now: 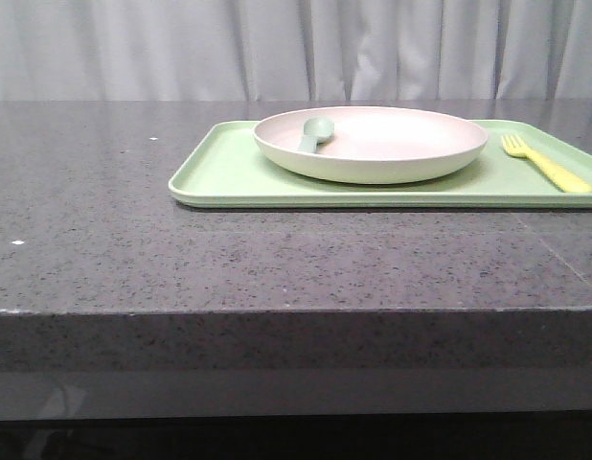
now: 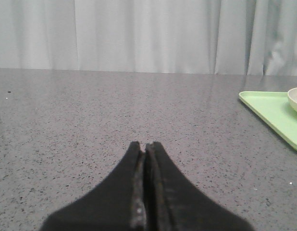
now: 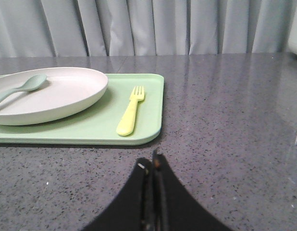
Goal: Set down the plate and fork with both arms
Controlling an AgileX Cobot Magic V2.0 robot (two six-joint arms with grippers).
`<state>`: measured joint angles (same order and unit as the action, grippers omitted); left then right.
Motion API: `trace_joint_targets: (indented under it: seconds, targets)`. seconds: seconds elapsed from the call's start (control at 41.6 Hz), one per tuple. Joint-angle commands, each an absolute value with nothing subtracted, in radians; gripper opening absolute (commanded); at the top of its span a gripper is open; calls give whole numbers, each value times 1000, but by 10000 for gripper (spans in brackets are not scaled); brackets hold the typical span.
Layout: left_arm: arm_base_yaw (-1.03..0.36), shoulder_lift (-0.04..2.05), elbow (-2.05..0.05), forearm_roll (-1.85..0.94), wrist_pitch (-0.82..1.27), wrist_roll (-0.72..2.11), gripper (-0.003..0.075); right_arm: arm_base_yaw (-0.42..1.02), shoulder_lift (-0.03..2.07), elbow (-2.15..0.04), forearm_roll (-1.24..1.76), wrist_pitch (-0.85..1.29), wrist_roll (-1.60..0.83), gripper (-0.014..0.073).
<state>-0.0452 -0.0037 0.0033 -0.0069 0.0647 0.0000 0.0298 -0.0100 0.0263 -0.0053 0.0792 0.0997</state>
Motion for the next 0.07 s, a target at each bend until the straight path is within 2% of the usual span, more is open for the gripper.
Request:
trace_joint_targets:
  seconds: [0.0,0.048]
  targets:
    - [-49,-27,10,-14,-20,-6,-20,23,-29,22,-21,-9,100,-69]
    - [-49,-27,10,-14,-20,-6,-20,23,-29,22,-21,-9,100,-69]
